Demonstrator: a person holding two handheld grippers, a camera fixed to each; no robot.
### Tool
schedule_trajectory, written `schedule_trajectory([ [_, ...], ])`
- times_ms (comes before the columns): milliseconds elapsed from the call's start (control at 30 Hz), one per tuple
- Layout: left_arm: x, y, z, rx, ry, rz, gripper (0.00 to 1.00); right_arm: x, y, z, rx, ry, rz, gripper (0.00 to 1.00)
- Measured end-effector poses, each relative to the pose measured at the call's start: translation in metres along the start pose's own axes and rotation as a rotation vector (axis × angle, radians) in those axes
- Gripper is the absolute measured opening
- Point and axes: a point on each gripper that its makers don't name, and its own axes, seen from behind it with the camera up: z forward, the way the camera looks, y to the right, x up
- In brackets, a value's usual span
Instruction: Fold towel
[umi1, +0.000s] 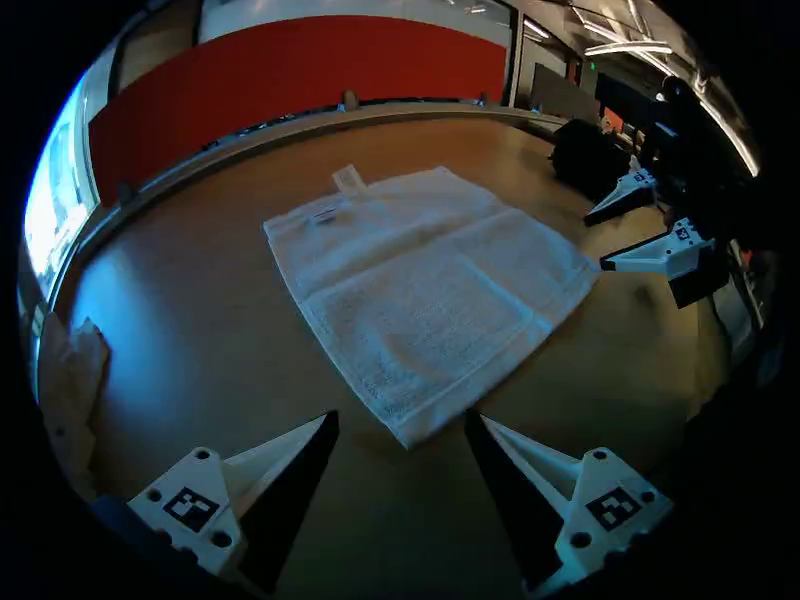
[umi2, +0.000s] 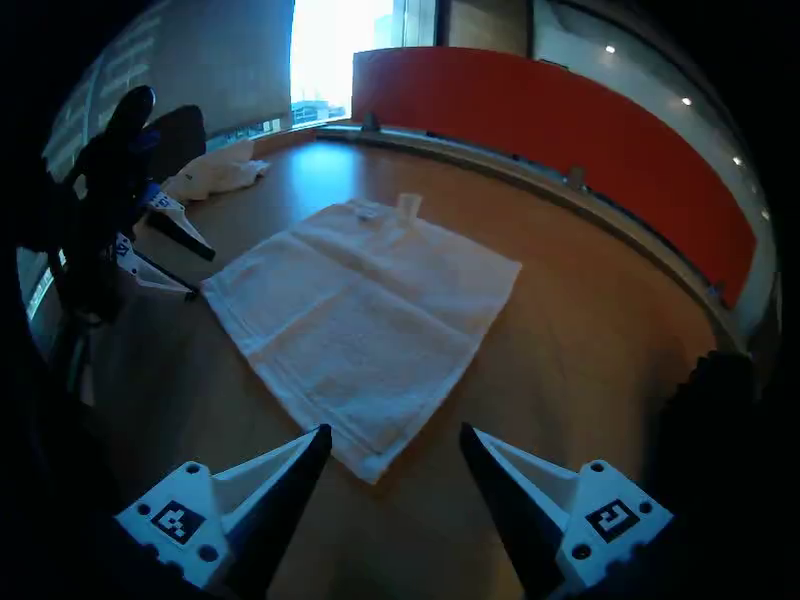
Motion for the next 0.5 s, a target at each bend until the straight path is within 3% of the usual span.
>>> schedule_trajectory([
  [500,-0.002,0.007,0.008,-0.007,-0.019,0.014,0.92,-0.016,-0.013,0.006,0.061,-0.043,0.007,0.85],
])
